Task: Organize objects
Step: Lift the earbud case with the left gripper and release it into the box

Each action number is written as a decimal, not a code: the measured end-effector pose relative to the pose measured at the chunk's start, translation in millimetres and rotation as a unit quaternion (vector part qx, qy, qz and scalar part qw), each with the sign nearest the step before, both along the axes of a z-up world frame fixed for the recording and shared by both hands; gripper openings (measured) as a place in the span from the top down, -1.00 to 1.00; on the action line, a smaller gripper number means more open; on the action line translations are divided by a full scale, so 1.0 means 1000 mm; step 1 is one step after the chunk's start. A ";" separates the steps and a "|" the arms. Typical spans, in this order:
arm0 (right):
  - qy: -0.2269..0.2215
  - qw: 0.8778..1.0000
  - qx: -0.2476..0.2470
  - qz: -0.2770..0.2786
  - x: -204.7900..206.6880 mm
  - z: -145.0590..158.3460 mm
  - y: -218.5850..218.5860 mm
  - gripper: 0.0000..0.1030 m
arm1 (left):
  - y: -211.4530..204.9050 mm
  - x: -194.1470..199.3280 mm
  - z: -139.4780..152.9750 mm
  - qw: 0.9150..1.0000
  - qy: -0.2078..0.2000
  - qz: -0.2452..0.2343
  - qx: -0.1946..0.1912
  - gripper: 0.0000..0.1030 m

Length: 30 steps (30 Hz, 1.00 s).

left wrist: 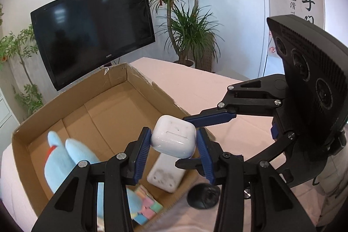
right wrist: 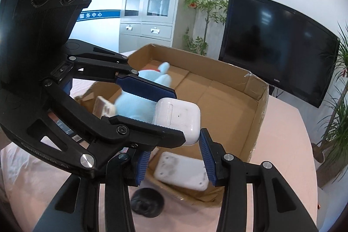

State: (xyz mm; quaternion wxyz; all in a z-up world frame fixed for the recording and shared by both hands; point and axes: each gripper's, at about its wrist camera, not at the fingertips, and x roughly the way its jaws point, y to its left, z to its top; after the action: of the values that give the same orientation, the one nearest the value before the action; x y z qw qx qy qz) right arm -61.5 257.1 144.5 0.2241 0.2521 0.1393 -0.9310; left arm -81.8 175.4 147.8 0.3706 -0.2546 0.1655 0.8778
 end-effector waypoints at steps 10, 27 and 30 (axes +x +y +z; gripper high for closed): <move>-0.070 0.997 -0.008 -0.014 -0.048 -0.037 0.031 0.20 | 0.027 -0.048 -0.047 0.998 -0.069 0.003 -0.001 0.21; -0.162 0.987 0.002 0.011 -0.068 -0.081 0.050 -0.18 | 0.029 -0.050 -0.087 0.989 -0.143 0.043 0.019 -0.53; -0.166 0.985 -0.001 0.043 -0.056 -0.072 0.049 -0.67 | 0.010 -0.033 -0.071 0.988 -0.133 0.055 0.046 -0.62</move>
State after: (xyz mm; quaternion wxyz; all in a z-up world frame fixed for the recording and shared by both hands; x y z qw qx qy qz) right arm -117.1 306.0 72.8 0.2838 0.3967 0.1102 -0.8660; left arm -115.0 185.8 76.8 0.3516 -0.3607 0.0599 0.8618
